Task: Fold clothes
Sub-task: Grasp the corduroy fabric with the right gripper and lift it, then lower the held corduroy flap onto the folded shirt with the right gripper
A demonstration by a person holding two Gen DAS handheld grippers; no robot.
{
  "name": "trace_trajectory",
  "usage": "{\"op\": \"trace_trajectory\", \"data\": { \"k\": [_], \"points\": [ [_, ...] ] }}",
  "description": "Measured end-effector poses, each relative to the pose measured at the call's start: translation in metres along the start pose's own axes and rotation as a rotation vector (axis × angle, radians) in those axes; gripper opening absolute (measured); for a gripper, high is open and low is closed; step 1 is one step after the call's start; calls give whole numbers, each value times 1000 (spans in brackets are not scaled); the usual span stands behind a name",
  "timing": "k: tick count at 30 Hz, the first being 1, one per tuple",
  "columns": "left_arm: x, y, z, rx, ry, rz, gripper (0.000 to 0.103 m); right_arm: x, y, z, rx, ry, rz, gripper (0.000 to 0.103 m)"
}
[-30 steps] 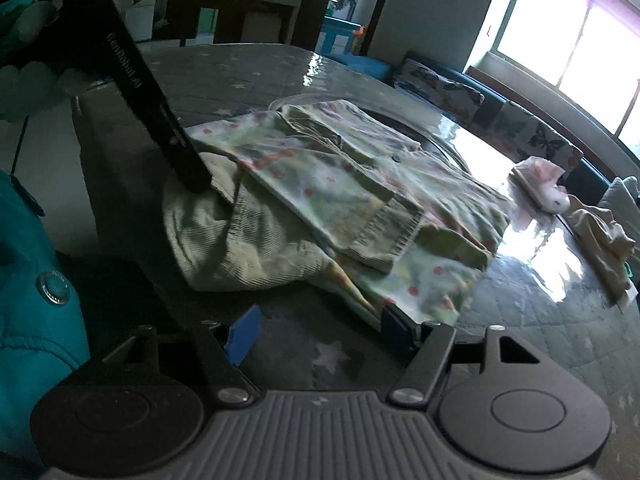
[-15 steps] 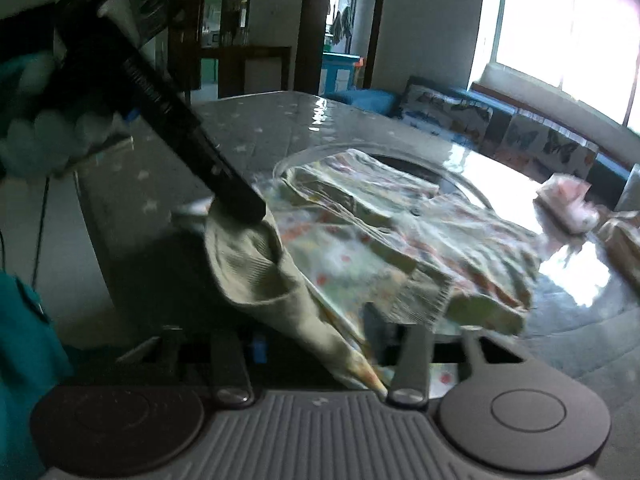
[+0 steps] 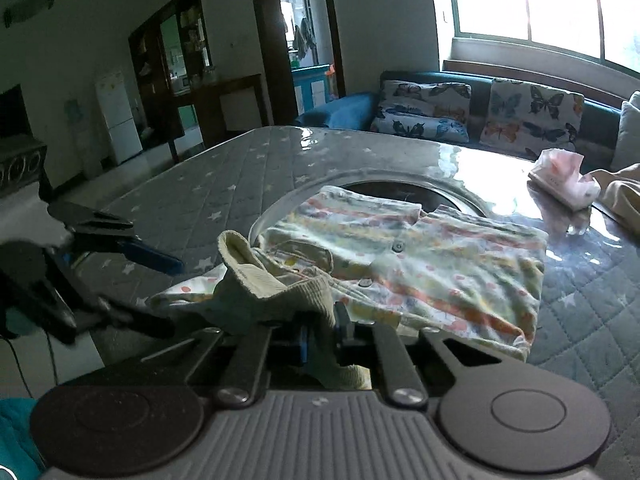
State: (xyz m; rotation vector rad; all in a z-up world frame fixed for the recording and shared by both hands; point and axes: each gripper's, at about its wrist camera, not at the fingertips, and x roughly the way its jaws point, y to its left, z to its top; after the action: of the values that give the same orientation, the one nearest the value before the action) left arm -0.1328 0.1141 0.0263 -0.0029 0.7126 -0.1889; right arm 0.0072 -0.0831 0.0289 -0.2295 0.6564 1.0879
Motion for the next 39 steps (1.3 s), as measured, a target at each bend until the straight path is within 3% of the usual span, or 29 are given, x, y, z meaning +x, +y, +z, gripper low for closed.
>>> {"op": "trace_trajectory", "data": {
  "k": [5, 7, 9, 12, 20, 29, 39],
  "points": [
    [20, -15, -13, 195, -4, 51, 73, 1, -2, -1, 14, -12, -11, 9],
    [27, -15, -17, 234, -2, 67, 57, 0, 0, -4, 22, -15, -16, 9],
    [32, -14, -21, 264, -4, 75, 26, -1, 2, -7, 25, -23, -20, 8],
    [32, -9, -25, 237, -12, 71, 11, -6, 5, -11, 31, -48, -20, 5],
    [0, -13, -25, 191, -69, 25, 7, -36, 18, -20, 30, -120, 22, 4],
    [-63, -23, -31, 91, -108, -151, 7, -94, 34, -17, 34, -91, 125, 3],
    [-46, 13, -1, -9, -133, -124, 7, -70, 19, 31, -9, -91, 119, 3]
  ]
}}
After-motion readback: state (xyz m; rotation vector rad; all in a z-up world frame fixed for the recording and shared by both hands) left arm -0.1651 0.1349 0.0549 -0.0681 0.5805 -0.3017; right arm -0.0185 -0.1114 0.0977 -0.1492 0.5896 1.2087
